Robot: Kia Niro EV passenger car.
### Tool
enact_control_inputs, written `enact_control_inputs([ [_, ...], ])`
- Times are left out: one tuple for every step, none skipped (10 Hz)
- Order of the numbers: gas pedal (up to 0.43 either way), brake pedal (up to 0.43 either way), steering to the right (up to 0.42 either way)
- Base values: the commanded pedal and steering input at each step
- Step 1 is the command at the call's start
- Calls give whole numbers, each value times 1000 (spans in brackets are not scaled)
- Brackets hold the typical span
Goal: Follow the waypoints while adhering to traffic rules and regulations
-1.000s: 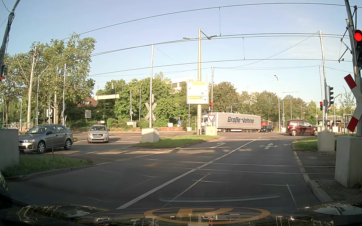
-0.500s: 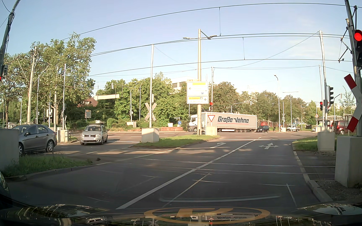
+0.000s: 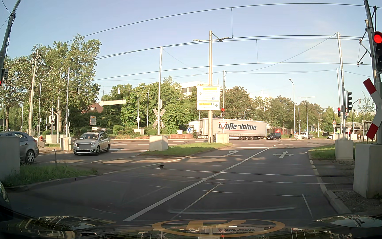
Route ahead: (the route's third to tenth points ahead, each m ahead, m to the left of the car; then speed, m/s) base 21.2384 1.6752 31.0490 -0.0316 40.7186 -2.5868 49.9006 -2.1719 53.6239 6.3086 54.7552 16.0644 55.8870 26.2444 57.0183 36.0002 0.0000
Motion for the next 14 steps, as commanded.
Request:
enact_control_inputs([
  [0, 293, 248],
  [0, 299, 248],
  [0, 293, 248],
  [0, 299, 248],
  [0, 293, 248],
  [0, 299, 248],
  [0, 293, 248],
  [0, 293, 248],
  [0, 299, 248],
  [0, 299, 248],
  [0, 299, 248],
  [0, 299, 248],
  [0, 299, 248],
  [0, 299, 248],
])
